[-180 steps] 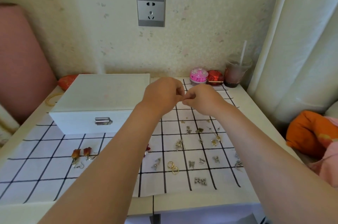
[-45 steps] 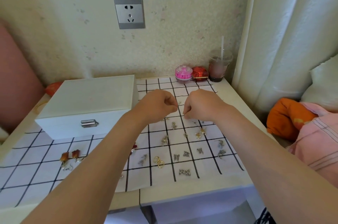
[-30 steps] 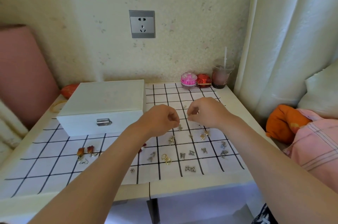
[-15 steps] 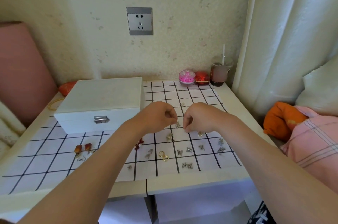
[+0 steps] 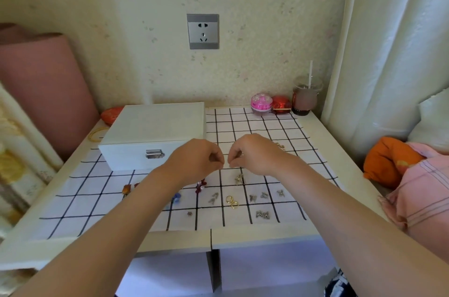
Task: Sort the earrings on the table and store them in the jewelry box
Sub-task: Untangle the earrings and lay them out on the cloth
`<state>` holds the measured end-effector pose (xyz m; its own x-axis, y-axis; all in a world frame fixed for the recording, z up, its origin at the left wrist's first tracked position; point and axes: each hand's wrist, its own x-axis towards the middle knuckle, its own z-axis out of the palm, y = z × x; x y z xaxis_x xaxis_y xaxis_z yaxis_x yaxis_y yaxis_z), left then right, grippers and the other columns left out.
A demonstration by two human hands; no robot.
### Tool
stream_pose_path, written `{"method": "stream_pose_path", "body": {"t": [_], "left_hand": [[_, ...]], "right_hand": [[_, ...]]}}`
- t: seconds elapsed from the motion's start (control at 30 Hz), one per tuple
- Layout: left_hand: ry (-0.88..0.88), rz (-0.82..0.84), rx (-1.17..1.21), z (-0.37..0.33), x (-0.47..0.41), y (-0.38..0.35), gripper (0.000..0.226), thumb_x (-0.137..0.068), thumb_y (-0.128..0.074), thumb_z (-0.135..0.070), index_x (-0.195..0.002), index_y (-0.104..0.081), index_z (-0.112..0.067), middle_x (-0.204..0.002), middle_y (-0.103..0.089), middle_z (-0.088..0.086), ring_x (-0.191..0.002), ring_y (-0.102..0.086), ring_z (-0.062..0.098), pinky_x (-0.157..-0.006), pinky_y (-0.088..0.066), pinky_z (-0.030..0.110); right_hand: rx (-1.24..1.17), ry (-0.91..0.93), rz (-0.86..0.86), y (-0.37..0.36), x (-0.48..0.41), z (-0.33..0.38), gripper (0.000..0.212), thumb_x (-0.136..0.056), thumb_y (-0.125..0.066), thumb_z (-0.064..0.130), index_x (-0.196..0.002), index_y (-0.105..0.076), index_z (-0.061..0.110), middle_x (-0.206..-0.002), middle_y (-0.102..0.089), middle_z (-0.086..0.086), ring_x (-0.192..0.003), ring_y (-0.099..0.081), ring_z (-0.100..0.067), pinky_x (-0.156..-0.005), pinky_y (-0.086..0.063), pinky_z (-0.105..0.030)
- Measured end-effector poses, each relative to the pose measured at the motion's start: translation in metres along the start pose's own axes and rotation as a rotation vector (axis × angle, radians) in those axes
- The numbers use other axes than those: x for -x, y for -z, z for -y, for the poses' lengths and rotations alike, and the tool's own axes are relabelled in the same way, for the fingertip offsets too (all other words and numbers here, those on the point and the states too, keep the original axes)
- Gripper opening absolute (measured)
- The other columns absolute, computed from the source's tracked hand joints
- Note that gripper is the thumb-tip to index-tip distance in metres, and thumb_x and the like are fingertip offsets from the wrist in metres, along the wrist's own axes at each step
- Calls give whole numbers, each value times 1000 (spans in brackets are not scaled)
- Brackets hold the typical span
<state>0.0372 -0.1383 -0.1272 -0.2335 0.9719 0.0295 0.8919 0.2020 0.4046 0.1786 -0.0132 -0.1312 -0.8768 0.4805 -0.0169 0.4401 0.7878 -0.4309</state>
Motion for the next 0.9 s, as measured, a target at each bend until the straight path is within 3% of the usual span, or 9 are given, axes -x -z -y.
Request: {"method": "stream_pose_path", "body": {"t": [0.17, 0.27, 0.37, 0.5, 0.6, 0.73, 0.9], "left_hand": [[11, -16, -56, 4, 5, -6, 9, -89, -67, -29, -92, -74, -32, -90, -70, -13, -87, -62, 6, -84, -55, 33], [6, 8, -107, -2, 4, -12, 13, -91, -62, -28, -97, -74, -31, -95, -70, -12, -90, -62, 8, -83, -54, 30], [1, 10, -191, -9, -2, -18, 18, -92, -58, -27, -101, -73, -30, -96, -70, -11, -89, -62, 10, -80, -55, 29], [30, -9, -267, -14, -10, -25, 20, -94, -53, -23, -103, -71, -28, -98, -69, -5, -89, -61, 14, -77, -53, 29], [27, -16, -304, -18, -15, -29, 18, -95, -53, -21, -102, -69, -25, -98, -67, -3, -90, -61, 16, -76, -52, 29], [38, -10, -318, -21, -23, -30, 15, -95, -57, -25, -106, -67, -24, -102, -67, -2, -93, -61, 18, -79, -52, 29], [66, 21, -248, -17, -31, -23, 22, -94, -58, -19, -111, -66, -28, -109, -63, -3, -96, -61, 17, -84, -53, 30]], "right_hand": [[5, 16, 69, -5, -8, 0, 13, -88, -72, 21, -99, -77, 26, -97, -71, 14, -91, -64, -7, -84, -53, -29], [-109, -15, -4, 11, -9, -12, 16, -91, -70, 18, -96, -77, 31, -97, -70, 17, -92, -64, 0, -85, -51, -23], [-119, -76, -88, 26, -6, -33, 17, -94, -67, 16, -98, -77, 29, -99, -70, 16, -84, -62, 4, -75, -47, -15], [-60, -118, -61, 28, 0, -51, 19, -91, -68, 17, -94, -77, 33, -94, -71, 16, -89, -66, -4, -87, -55, -30], [-36, -106, 23, 21, 2, -49, 23, -91, -67, 15, -98, -78, 33, -98, -69, 17, -95, -64, -4, -92, -53, -31], [59, -71, 50, 13, 1, -42, 24, -92, -66, 15, -103, -78, 32, -112, -72, 12, -100, -65, -9, -91, -53, -33], [141, -65, 45, 14, -1, -43, 15, -88, -71, 23, -99, -78, 32, -101, -72, 12, -93, -65, -11, -80, -52, -29]]}}
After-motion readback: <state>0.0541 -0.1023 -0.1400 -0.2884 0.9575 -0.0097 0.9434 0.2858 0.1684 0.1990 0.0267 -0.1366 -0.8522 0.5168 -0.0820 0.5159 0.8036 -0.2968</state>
